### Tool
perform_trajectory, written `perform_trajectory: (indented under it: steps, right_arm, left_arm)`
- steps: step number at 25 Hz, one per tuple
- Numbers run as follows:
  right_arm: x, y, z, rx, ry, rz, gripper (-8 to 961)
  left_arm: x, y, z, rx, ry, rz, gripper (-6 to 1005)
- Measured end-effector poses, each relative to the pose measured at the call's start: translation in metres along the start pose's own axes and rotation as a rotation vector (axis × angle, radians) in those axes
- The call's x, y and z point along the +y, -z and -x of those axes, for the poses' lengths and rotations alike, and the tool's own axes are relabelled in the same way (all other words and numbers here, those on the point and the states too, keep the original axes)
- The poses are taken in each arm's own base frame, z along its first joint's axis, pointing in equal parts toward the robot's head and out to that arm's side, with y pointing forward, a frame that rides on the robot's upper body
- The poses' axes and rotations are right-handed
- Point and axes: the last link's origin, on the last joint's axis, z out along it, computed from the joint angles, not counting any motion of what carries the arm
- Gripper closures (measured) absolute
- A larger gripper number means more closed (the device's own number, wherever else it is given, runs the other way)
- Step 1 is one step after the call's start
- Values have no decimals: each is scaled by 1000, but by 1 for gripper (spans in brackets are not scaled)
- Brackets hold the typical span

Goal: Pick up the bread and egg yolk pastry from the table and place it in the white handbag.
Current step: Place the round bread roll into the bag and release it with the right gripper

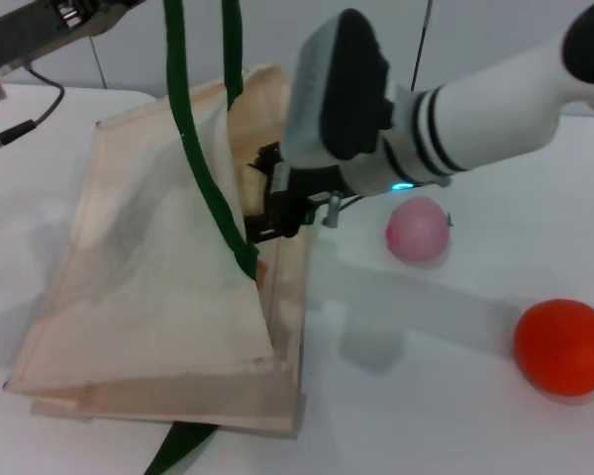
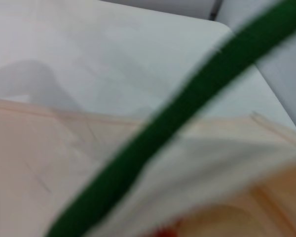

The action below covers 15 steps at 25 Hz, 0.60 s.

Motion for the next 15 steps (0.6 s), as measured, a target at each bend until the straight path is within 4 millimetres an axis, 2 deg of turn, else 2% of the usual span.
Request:
perform_trajectory:
  steps: [5,9,15]
  right_arm:
    - [5,-14,14,5,80,-43,293]
    - [5,-25,18,13,140,-138,295]
    - [-2,-28,21,-9,145,-262,297]
  left_arm:
    - [4,-12,1,-26,-3,29,879]
    - [6,-20,3,-36,-2,45,880]
    - [9,-26,6,-50,0,62,880]
